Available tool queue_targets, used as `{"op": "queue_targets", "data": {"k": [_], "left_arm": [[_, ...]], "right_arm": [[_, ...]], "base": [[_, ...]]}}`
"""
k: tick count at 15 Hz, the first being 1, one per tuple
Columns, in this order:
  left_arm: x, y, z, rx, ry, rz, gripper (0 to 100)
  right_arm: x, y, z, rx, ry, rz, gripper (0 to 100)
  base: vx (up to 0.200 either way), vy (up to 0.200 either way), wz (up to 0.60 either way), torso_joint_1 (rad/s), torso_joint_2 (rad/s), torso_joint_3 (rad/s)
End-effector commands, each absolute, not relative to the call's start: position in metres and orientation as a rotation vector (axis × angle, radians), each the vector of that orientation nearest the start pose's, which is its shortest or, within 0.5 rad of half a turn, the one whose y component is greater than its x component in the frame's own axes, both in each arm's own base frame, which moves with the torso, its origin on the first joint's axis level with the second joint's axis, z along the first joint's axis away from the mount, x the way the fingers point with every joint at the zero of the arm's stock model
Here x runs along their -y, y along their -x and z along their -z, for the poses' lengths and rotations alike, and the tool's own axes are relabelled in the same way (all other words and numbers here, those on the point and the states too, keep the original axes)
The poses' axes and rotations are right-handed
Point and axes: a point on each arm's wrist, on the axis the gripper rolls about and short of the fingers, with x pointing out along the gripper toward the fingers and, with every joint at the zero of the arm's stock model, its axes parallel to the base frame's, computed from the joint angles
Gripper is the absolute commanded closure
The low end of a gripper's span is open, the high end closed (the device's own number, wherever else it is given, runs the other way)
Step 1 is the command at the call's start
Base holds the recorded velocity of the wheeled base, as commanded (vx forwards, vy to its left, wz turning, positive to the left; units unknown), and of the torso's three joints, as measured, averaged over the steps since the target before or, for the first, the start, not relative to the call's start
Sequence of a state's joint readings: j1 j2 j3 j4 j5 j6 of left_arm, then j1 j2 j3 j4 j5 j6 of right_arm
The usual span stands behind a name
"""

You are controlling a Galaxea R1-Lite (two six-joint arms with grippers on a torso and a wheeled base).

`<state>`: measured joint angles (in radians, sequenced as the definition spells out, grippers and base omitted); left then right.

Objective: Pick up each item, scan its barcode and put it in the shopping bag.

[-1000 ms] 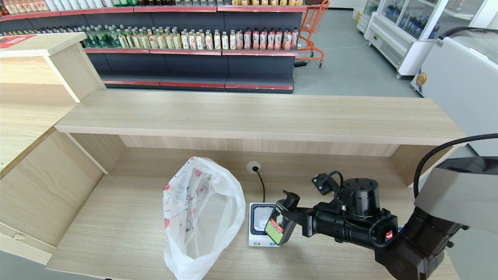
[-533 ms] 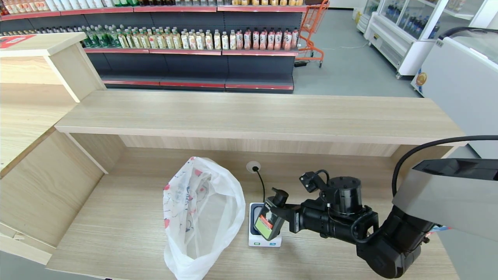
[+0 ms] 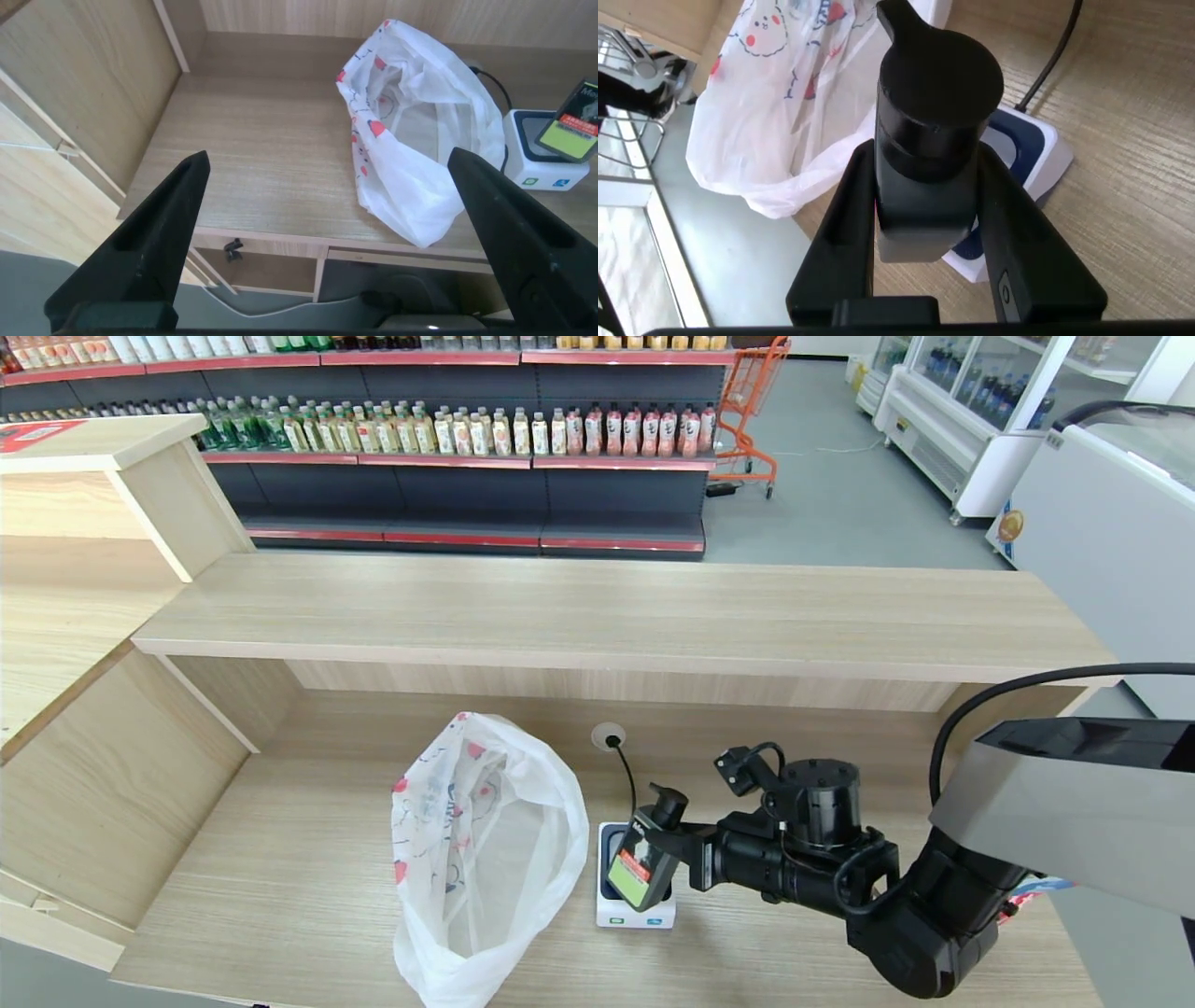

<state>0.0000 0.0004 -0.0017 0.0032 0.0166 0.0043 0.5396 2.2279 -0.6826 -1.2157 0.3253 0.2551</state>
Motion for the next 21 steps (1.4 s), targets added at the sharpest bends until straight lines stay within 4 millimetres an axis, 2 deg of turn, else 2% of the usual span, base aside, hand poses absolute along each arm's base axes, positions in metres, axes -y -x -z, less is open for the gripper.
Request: {"op": "queue_targets", "data": {"k": [1,3,4,5,7,8,10,13,21], "left_arm": [[0.0,0.023,-0.076,-0.002,-0.005,-0.017,0],[0.0,0.023,-0.076,-0.002,-0.005,-0.017,0],[0.0,0.023,-0.076,-0.002,-0.005,-0.017,0],[0.0,0.023,-0.076,-0.002,-0.005,-0.017,0],[0.0,0.023,-0.076,-0.002,-0.005,-0.017,0],[0.0,0.023,-0.076,-0.002,-0.005,-0.017,0],[0.0,0.023,-0.076,-0.002,-0.005,-0.017,0],[0.0,0.023,-0.076,-0.002,-0.006,-0.017,0],[0.0,0.023,-0.076,-0.002,-0.008,-0.017,0]], "right_arm": [[-0.189,-0.304,-0.047,-0.402,-0.205,-0.807,100],[-0.185,-0.301,-0.071,-0.323,-0.207,-0.754,100],[-0.181,-0.296,-0.093,-0.259,-0.212,-0.725,100],[-0.174,-0.294,-0.106,-0.223,-0.207,-0.713,100],[-0.161,-0.285,-0.117,-0.168,-0.119,-0.701,100],[-0.148,-0.277,-0.114,-0.156,-0.022,-0.678,100],[-0.137,-0.269,-0.105,-0.136,0.088,-0.6,100],[-0.135,-0.265,-0.104,-0.088,0.096,-0.525,100],[-0.134,-0.255,-0.101,-0.103,0.093,-0.542,100]], "base": [[0.0,0.0,0.0,0.0,0.0,0.0],[0.0,0.0,0.0,0.0,0.0,0.0],[0.0,0.0,0.0,0.0,0.0,0.0],[0.0,0.0,0.0,0.0,0.0,0.0],[0.0,0.0,0.0,0.0,0.0,0.0],[0.0,0.0,0.0,0.0,0.0,0.0],[0.0,0.0,0.0,0.0,0.0,0.0],[0.0,0.0,0.0,0.0,0.0,0.0],[0.0,0.0,0.0,0.0,0.0,0.0]]}}
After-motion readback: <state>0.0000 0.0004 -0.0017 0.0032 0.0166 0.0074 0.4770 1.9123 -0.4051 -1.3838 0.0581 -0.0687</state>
